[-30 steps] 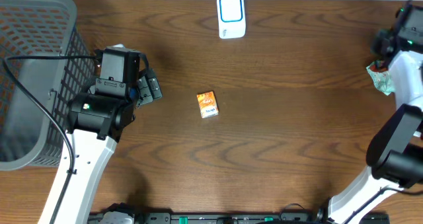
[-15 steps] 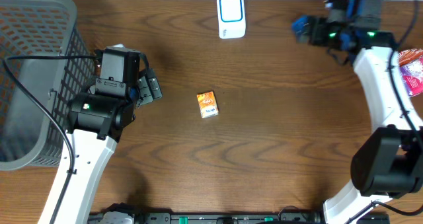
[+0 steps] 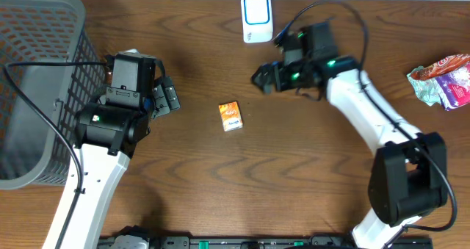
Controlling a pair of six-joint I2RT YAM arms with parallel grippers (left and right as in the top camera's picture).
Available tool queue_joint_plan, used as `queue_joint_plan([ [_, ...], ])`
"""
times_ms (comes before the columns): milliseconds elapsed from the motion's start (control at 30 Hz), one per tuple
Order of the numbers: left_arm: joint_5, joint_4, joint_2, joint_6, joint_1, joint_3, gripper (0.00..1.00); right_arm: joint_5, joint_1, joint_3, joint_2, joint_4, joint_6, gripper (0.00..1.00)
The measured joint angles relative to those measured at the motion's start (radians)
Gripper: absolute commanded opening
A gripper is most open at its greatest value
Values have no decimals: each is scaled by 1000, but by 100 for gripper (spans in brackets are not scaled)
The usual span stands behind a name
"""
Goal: Scan the item barcode
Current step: 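Move the right gripper down to the small orange packet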
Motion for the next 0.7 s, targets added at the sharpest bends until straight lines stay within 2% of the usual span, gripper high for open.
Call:
queue_joint_plan([
  [233, 0, 0, 0, 0, 0, 0, 98, 29, 111, -126, 0, 140, 141, 99],
  [600, 0, 0, 0, 0, 0, 0, 98, 69, 188, -181, 9, 177, 255, 98],
  [700, 0, 0, 0, 0, 0, 0, 98, 76, 201, -181, 21, 212, 262, 79],
])
